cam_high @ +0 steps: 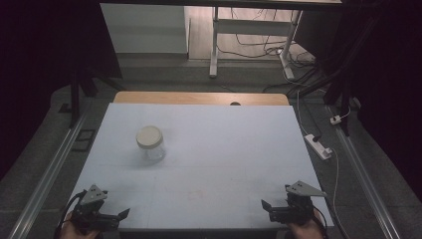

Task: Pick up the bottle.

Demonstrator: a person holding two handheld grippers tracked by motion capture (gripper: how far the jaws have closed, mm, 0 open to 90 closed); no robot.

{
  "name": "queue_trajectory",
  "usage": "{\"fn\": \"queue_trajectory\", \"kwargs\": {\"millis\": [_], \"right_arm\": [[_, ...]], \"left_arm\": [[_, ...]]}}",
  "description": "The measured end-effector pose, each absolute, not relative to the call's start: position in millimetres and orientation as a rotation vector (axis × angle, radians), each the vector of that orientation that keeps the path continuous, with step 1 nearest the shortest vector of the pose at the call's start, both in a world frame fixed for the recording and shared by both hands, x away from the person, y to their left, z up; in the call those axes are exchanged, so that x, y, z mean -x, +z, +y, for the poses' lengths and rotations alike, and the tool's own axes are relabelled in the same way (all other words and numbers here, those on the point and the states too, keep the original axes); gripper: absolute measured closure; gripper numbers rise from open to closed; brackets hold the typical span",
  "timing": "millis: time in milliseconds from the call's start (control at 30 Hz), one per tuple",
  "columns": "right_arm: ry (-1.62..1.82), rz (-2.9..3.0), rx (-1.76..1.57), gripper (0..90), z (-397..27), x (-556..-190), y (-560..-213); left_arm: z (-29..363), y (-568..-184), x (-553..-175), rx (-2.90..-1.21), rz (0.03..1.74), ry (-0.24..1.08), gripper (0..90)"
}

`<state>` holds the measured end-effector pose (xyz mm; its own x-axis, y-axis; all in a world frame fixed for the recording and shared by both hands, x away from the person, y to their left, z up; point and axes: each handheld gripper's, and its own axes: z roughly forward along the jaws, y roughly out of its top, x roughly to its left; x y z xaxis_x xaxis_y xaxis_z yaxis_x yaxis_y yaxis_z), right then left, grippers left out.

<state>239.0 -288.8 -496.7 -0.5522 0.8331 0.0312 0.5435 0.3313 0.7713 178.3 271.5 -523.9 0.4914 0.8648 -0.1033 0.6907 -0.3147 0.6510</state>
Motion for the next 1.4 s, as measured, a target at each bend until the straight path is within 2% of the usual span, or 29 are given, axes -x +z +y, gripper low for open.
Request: {"fn": "queue_trajectory", "kwargs": {"millis": [433,700,1033,1400], "right_arm": [[1.089,2.242,-1.244,0.0,-296.1,-242.7,-497.4],[1.097,2.275,-1.231,0.0,-295.7,-243.9,-498.1],[1.103,2.306,-1.199,0.0,-294.3,-243.8,-498.3],[1.108,2.313,-1.2,0.0,-294.4,-244.2,-498.6]], "left_arm": [[273.3,-524.5,-180.4,-2.095,1.286,0.312,1.1],[275.0,-526.7,-184.0,-2.115,1.309,0.212,1.7],[276.4,-526.6,-184.9,-2.103,1.309,0.192,0.8],[269.4,-523.9,-186.8,-2.094,1.199,0.168,0.0]]}}
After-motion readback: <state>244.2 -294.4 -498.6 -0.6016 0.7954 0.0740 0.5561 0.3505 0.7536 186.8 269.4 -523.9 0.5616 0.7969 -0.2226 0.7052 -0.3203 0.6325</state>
